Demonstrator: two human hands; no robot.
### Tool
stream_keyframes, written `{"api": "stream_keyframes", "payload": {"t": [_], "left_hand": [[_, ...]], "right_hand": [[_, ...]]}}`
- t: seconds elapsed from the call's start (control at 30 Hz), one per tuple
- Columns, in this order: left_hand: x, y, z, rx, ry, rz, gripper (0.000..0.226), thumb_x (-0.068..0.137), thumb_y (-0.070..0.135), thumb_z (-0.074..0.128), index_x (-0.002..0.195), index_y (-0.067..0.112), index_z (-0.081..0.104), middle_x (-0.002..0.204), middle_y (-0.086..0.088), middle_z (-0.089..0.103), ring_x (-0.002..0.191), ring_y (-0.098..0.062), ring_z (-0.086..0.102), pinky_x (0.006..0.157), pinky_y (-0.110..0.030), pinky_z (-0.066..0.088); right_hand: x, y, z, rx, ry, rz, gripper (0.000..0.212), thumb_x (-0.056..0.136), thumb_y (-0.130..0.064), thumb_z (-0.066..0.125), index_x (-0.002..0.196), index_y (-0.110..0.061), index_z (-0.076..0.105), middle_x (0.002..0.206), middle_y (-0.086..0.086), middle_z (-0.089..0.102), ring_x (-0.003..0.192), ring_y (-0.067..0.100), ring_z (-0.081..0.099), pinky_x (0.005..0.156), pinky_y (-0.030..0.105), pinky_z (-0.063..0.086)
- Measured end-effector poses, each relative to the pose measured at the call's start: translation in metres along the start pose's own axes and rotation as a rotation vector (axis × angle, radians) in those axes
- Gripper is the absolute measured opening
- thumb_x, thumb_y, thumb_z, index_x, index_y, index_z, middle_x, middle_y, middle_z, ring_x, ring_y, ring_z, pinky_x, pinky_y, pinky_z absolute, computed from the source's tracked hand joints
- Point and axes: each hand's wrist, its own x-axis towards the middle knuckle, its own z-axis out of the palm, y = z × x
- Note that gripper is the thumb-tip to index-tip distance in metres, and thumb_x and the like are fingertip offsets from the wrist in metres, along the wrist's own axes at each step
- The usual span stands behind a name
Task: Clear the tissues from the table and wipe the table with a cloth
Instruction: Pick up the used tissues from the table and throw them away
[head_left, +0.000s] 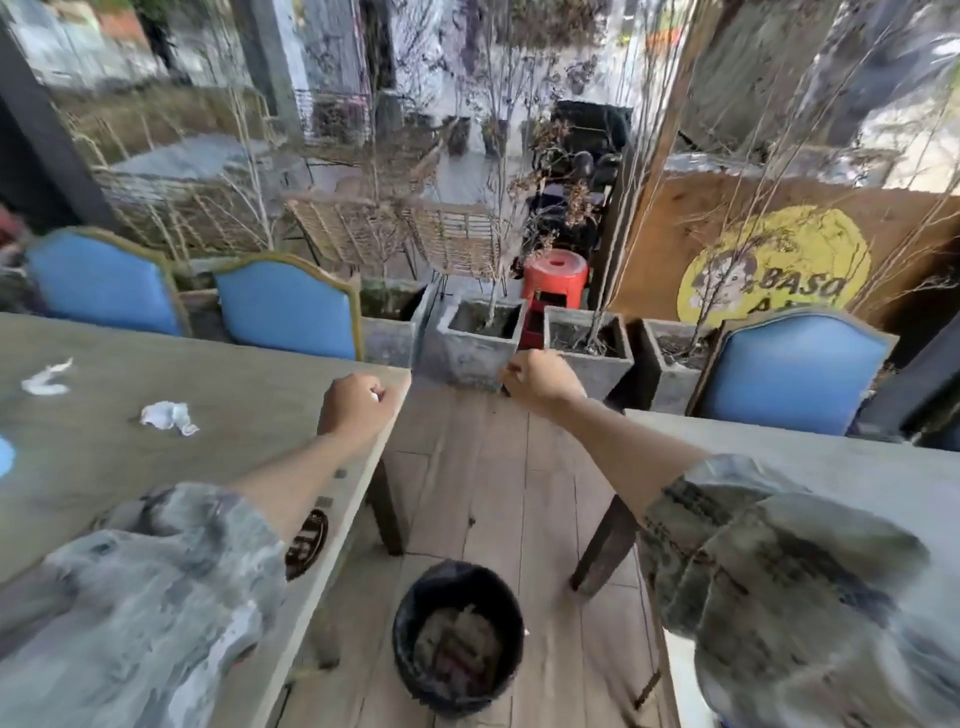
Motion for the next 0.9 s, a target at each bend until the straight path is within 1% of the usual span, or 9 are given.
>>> {"api": "stream_keyframes", "payload": {"t": [0.1,0.2,0.3,0.43,0.53,0.6,0.63,0.77,0.9], "left_hand": [[0.027,-0.021,-0.003,0.076,-0.006,-0.001,0.042,0.087,0.031,0.059,0.052,0.011,0.050,0.060,-0.021,0.057,0.060,-0.033,0.054,0.053,-0.032,0.033],[0.055,-0.040,-0.014,0.090,0.034,-0.048,0.050,0.088,0.032,0.059,0.048,0.009,0.041,0.050,-0.012,0.046,0.059,-0.031,0.047,0.054,-0.033,0.028],[0.082,-0.061,-0.026,0.108,0.045,-0.101,0.051,0.090,0.032,0.059,0.048,0.009,0.042,0.051,-0.009,0.048,0.059,-0.028,0.048,0.055,-0.032,0.030],[0.111,-0.084,-0.036,0.126,0.049,-0.158,0.044,0.090,0.030,0.059,0.052,0.011,0.047,0.056,-0.010,0.054,0.064,-0.031,0.053,0.054,-0.030,0.028],[0.131,-0.102,-0.038,0.108,0.056,-0.211,0.028,0.087,0.028,0.064,0.064,0.012,0.057,0.072,-0.013,0.068,0.078,-0.033,0.064,0.061,-0.028,0.037],[0.144,-0.115,-0.037,0.078,0.080,-0.241,0.015,0.086,0.025,0.066,0.085,0.010,0.066,0.085,-0.011,0.071,0.085,-0.029,0.065,0.071,-0.027,0.043],[0.149,-0.122,-0.036,0.071,0.096,-0.260,0.015,0.086,0.024,0.066,0.092,0.010,0.068,0.089,-0.011,0.071,0.088,-0.029,0.065,0.073,-0.027,0.043],[0.171,-0.148,-0.020,0.048,0.158,-0.360,0.014,0.086,0.020,0.063,0.097,0.012,0.069,0.087,-0.013,0.071,0.090,-0.030,0.065,0.073,-0.027,0.041],[0.200,-0.165,0.004,0.052,0.202,-0.498,0.014,0.084,0.023,0.066,0.095,0.014,0.069,0.074,-0.004,0.063,0.085,-0.025,0.065,0.067,-0.023,0.034]], "right_hand": [[0.046,-0.014,0.019,-0.008,-0.072,-0.093,0.036,0.094,-0.035,0.051,0.063,-0.017,0.048,0.072,0.007,0.057,0.070,0.030,0.057,0.057,0.031,0.040],[0.087,-0.034,0.041,0.013,-0.098,-0.167,0.038,0.095,-0.032,0.050,0.062,-0.014,0.049,0.067,0.008,0.056,0.065,0.028,0.053,0.050,0.030,0.032],[0.119,-0.057,0.062,-0.001,-0.150,-0.230,0.029,0.093,-0.028,0.050,0.078,-0.006,0.063,0.076,0.013,0.065,0.071,0.032,0.059,0.055,0.031,0.041],[0.160,-0.083,0.081,-0.005,-0.197,-0.309,0.021,0.091,-0.024,0.048,0.078,-0.014,0.061,0.079,0.011,0.064,0.072,0.031,0.059,0.060,0.031,0.043],[0.194,-0.099,0.096,-0.009,-0.239,-0.338,0.024,0.092,-0.025,0.046,0.078,-0.013,0.061,0.074,0.008,0.059,0.069,0.030,0.055,0.059,0.029,0.040],[0.218,-0.108,0.112,0.002,-0.265,-0.394,0.024,0.093,-0.026,0.045,0.087,-0.013,0.065,0.082,0.008,0.063,0.074,0.029,0.056,0.061,0.030,0.040],[0.230,-0.112,0.122,0.016,-0.281,-0.419,0.024,0.093,-0.027,0.046,0.090,-0.014,0.066,0.087,0.010,0.066,0.079,0.031,0.058,0.062,0.031,0.041],[0.275,-0.127,0.161,0.062,-0.337,-0.508,0.020,0.093,-0.026,0.050,0.099,-0.016,0.066,0.100,0.012,0.067,0.090,0.034,0.059,0.071,0.036,0.050],[0.331,-0.140,0.200,0.079,-0.405,-0.611,0.018,0.094,-0.022,0.049,0.098,-0.018,0.066,0.103,0.012,0.067,0.094,0.034,0.059,0.074,0.035,0.048]]}}
